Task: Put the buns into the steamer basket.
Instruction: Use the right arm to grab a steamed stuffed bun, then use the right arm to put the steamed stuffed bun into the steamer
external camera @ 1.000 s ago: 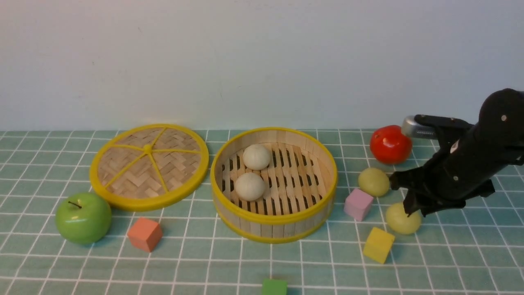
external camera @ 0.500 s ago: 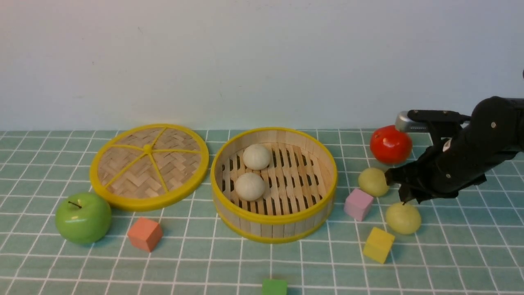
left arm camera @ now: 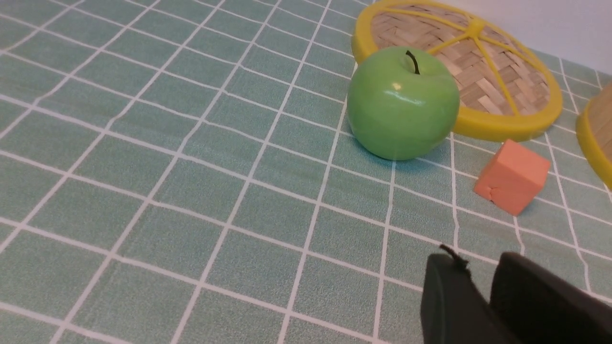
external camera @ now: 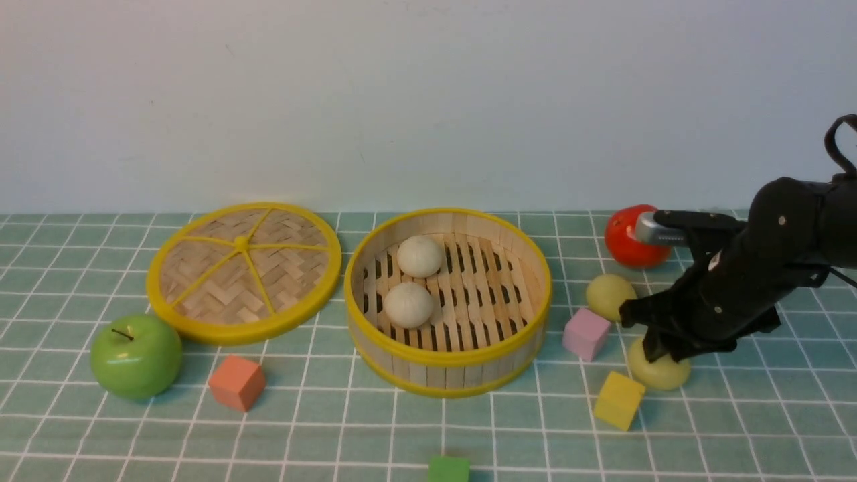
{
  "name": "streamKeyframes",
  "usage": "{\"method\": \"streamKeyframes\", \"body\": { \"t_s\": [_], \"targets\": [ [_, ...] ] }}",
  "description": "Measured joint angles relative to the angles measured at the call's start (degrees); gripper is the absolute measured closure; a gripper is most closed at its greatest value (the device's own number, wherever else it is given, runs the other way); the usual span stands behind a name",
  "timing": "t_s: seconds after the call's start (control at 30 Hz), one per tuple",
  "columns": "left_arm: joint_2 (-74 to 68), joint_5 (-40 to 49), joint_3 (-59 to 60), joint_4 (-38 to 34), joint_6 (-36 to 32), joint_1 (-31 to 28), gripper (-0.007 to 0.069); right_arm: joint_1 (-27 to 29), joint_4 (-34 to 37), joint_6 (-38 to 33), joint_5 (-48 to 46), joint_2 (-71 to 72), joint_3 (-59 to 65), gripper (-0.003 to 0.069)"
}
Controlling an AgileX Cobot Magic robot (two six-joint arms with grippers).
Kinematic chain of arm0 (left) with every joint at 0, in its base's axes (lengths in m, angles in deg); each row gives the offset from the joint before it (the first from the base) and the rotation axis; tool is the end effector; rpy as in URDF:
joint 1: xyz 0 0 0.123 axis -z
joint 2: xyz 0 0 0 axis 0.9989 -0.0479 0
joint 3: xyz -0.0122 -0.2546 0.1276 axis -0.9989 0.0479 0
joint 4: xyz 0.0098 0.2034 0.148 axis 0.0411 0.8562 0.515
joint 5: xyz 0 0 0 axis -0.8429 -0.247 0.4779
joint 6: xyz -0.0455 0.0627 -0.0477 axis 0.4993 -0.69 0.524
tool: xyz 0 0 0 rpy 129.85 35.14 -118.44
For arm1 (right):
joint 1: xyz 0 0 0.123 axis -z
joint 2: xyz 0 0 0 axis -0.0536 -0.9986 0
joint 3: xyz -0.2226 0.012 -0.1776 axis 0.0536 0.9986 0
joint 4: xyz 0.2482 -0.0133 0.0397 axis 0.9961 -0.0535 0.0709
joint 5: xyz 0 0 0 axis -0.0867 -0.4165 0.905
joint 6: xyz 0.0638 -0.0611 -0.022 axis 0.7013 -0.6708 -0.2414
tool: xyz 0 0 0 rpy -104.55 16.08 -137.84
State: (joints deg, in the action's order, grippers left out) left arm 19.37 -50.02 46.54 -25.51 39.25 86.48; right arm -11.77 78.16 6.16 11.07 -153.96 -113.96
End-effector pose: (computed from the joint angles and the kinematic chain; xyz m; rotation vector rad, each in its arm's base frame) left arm 0.0520 0.0058 0.1687 -0.3493 1.8630 -0.1540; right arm 0.3655 0.0673 0.1671 0.0608 2.7804 0.2668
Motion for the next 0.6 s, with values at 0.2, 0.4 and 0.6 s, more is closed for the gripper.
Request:
{"method": "streamKeyframes", "body": {
  "t_s": [0.2, 0.4, 0.6],
  "targets": [
    [0.00, 0.00, 0.00, 0.00, 0.00, 0.00, 0.0480, 0.00, 0.14, 0.00, -0.01, -0.44, -0.18, 0.0510],
    [0.00, 0.00, 0.00, 0.00, 0.05, 0.00, 0.0476, 0.00, 0.18, -0.06, -2.85, -0.05, -0.60, 0.0660],
    [0.00, 0.00, 0.00, 0.00, 0.07, 0.00, 0.0470, 0.00, 0.28, -1.10, -8.61, 2.28, -3.78, 0.0660]
  ]
}}
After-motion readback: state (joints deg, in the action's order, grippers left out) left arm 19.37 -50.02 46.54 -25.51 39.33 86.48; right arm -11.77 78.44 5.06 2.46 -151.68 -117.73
